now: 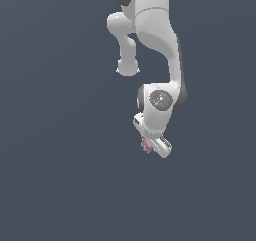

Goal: Pick up the object and move it to a goal position.

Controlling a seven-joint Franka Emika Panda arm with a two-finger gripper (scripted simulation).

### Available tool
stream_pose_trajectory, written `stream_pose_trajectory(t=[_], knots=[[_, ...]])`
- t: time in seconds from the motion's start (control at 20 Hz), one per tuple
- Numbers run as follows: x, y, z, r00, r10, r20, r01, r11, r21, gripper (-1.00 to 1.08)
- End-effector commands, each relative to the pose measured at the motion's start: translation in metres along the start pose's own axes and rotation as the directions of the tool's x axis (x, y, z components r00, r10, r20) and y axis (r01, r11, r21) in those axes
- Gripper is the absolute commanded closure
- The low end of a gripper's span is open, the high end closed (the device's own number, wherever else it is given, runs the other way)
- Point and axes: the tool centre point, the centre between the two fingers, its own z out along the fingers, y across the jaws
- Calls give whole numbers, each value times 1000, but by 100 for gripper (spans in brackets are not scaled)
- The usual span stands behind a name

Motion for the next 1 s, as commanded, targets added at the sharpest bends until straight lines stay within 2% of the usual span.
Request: stream_pose_trajectory(t=[0.0, 0.45, 0.95], knots=[[0, 1, -5, 1000, 0, 0, 0, 1000, 1, 108], [-3, 18, -49, 1000, 0, 0, 0, 1000, 1, 108], [-8, 52, -140, 1000, 1, 1, -1, 1000, 1, 108]])
